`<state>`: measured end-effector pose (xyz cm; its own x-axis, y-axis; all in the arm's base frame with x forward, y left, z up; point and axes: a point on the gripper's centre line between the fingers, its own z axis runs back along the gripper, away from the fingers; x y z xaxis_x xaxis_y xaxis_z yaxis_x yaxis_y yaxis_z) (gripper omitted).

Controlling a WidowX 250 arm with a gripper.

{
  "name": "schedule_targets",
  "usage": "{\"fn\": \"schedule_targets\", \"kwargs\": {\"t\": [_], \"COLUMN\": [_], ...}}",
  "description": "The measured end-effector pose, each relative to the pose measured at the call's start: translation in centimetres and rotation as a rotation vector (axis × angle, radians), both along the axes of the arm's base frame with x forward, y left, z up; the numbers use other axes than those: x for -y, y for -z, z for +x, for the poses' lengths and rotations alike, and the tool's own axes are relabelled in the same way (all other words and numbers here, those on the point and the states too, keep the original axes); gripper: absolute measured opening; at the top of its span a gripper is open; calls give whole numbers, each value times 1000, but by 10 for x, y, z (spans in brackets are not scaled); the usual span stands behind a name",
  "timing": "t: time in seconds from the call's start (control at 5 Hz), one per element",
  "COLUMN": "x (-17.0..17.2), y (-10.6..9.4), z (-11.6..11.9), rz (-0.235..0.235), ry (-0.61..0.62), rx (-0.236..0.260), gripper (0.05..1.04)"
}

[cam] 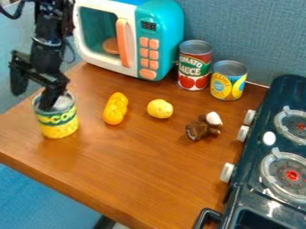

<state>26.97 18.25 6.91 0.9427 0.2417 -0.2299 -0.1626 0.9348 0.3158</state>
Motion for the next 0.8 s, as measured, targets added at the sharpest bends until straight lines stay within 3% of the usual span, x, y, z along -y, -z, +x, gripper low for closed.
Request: {"fn": "schedule_targets", "kwargs": {"t": [0.2,0.4,0.6,0.8], "x": [6,2,-1,5], "y": [0,-1,-1,-22], "z": [-33,-45,-44,-25], "rz": [-9,-10,-28,-46], "ry": [18,-6,-9,10], "rx": [-125,-152,-123,27], "gripper": [1001,1001,1001,1001]}}
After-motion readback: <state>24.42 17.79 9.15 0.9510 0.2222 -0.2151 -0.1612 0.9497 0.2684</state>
